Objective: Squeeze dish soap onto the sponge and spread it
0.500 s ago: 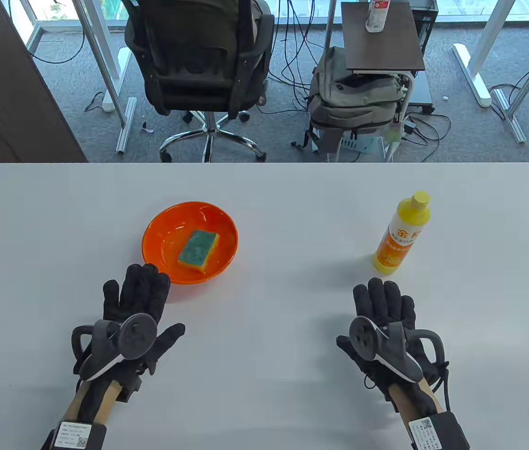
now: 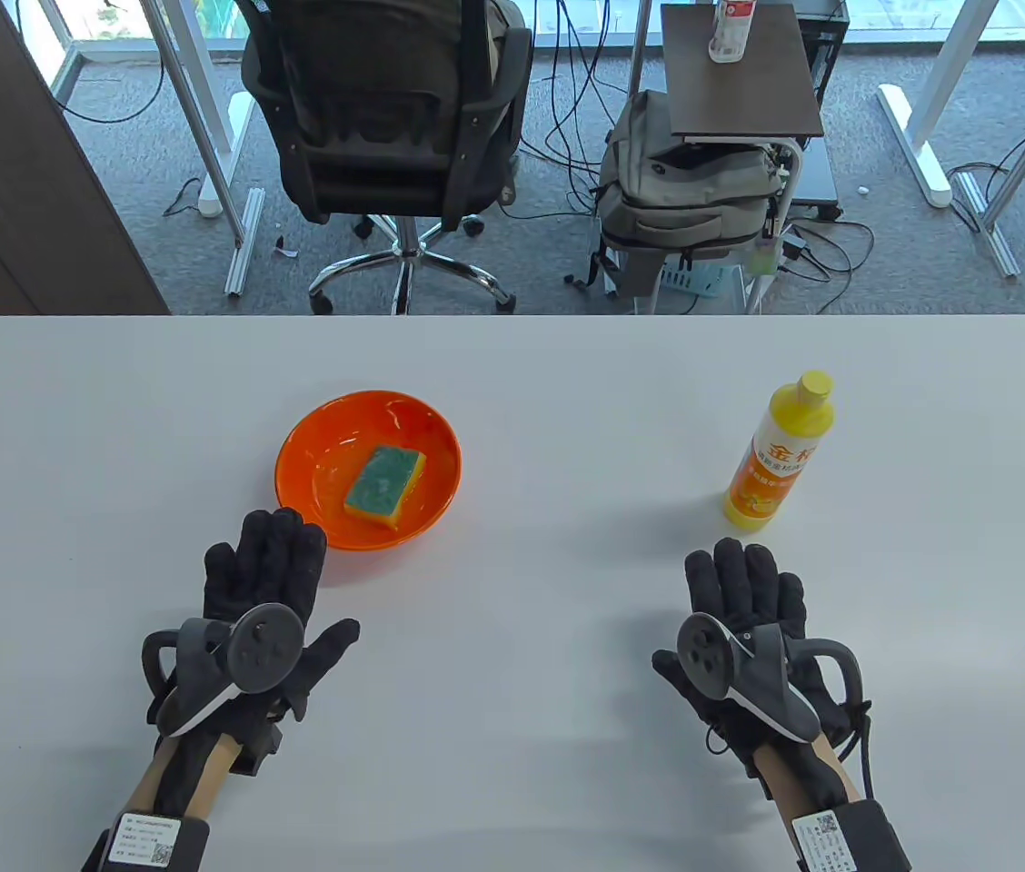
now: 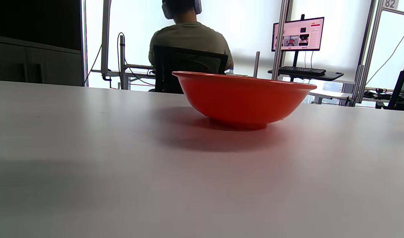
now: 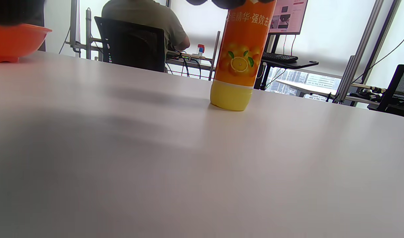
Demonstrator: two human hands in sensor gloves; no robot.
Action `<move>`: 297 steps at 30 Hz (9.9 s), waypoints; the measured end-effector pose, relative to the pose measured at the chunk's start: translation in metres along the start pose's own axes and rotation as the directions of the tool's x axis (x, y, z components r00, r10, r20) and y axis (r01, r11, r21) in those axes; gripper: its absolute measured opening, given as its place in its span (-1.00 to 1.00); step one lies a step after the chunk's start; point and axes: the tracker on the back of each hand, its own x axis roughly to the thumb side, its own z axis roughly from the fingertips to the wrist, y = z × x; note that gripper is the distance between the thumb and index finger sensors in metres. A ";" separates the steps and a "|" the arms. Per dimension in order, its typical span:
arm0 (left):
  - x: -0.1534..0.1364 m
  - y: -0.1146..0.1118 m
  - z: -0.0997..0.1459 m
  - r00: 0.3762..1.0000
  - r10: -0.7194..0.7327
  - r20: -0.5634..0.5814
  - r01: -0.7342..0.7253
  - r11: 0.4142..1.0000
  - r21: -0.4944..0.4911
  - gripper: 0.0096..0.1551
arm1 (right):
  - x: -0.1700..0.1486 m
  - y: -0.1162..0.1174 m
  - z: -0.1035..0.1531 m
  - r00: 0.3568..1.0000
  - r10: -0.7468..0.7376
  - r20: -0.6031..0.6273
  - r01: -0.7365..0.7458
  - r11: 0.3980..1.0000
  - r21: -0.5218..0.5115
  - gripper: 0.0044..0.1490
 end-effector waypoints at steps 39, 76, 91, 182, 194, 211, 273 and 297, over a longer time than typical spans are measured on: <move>-0.071 -0.091 -0.097 0.301 0.697 -0.651 -0.843 0.513 0.159 -0.27 | -0.008 -0.005 0.000 0.998 -0.062 0.009 0.062 0.998 -0.025 0.32; 0.048 -0.095 -0.035 0.566 0.691 -0.450 -0.823 0.445 -0.353 -0.29 | 0.000 -0.005 0.010 0.994 -0.089 0.071 0.091 0.996 -0.021 0.33; 0.046 -0.098 -0.036 0.574 0.684 -0.451 -0.816 0.434 -0.381 -0.24 | 0.000 -0.002 0.007 0.994 -0.094 0.063 0.094 0.996 0.005 0.33; 0.117 0.126 0.016 0.598 0.670 0.441 -0.715 0.694 -0.084 -0.19 | 0.064 -0.086 0.018 0.747 -0.552 0.370 0.631 0.764 -0.137 0.03; 0.112 0.107 0.000 0.621 0.671 0.405 -0.605 0.739 -0.296 -0.19 | 0.077 -0.082 0.021 0.823 -0.408 0.395 0.494 0.857 -0.144 0.02; 0.121 0.107 0.013 0.820 0.436 0.370 -0.485 0.874 0.044 -0.24 | 0.074 -0.080 0.016 0.875 -0.353 0.332 0.422 0.891 -0.165 0.01; -0.001 -0.015 -0.010 0.994 0.078 -0.081 -0.091 0.982 -0.166 -0.14 | 0.146 -0.067 0.013 0.915 0.351 0.200 -0.201 0.825 -0.528 -0.02; 0.000 -0.016 -0.009 0.994 0.066 -0.089 -0.082 0.979 -0.188 -0.14 | 0.079 -0.069 -0.008 0.954 0.299 0.035 -0.263 0.883 -0.389 -0.03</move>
